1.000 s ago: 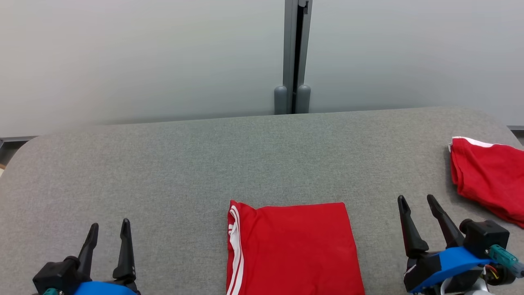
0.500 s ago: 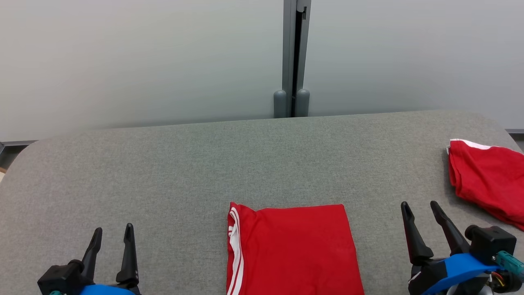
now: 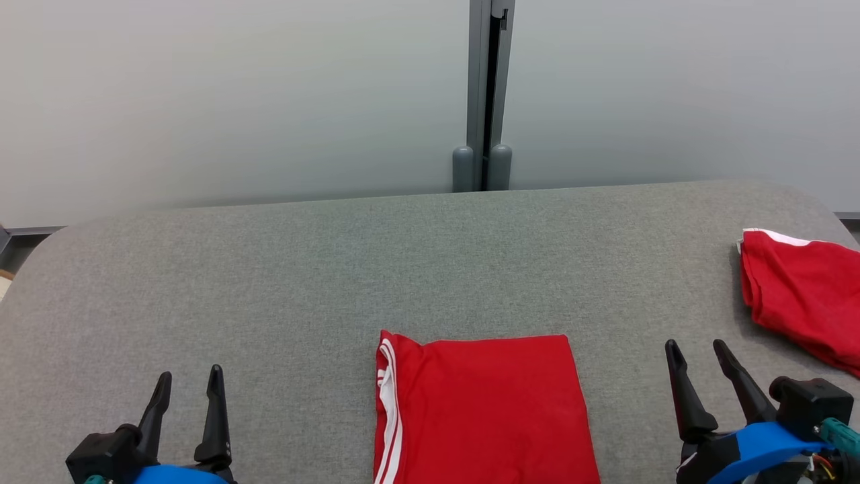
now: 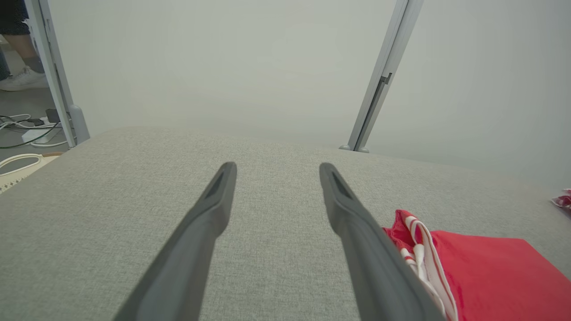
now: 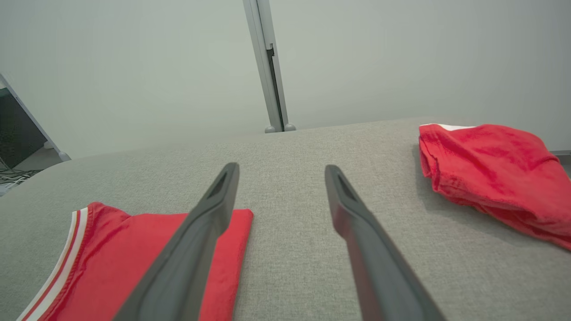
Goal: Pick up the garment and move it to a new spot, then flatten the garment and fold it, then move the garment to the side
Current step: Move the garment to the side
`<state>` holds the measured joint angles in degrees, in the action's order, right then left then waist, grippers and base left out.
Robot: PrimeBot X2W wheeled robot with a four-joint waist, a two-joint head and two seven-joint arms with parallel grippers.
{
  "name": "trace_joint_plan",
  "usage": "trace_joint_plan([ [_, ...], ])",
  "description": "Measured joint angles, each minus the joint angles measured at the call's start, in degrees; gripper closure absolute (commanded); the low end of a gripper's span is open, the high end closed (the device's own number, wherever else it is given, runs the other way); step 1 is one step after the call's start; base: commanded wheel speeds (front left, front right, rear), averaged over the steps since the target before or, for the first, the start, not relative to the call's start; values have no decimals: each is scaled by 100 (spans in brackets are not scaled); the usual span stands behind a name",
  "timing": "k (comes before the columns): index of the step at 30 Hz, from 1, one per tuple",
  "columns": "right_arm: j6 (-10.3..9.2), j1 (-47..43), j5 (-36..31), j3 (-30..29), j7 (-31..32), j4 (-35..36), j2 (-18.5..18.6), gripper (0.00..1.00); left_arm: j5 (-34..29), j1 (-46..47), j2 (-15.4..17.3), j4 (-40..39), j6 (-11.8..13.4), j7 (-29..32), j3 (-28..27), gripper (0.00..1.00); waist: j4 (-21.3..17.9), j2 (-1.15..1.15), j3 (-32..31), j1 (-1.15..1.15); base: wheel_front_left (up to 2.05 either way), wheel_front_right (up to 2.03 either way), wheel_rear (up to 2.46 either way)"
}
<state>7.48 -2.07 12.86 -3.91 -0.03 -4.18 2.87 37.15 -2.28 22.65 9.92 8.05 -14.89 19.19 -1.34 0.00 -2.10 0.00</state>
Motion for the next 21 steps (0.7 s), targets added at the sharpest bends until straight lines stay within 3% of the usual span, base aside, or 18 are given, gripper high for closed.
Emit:
trace_joint_plan([
  [7, 0, 41, 44, 127, 368, -100, 1, 0, -21, 34, -13, -38, 0, 0, 32, 0, 64, 0, 35, 0, 0, 0, 0],
  [10, 0, 146, 100, 254, 1118, -482, -1, 0, -34, 41, 19, -74, -1, 0, 27, 0, 101, 0, 76, 0, 0, 0, 0],
  [21, 0, 1087, 290, 504, 2050, -1978, -2, 0, -85, 204, 40, -158, -21, 44, 124, 0, 382, 0, 234, 1, 0, 0, 0],
])
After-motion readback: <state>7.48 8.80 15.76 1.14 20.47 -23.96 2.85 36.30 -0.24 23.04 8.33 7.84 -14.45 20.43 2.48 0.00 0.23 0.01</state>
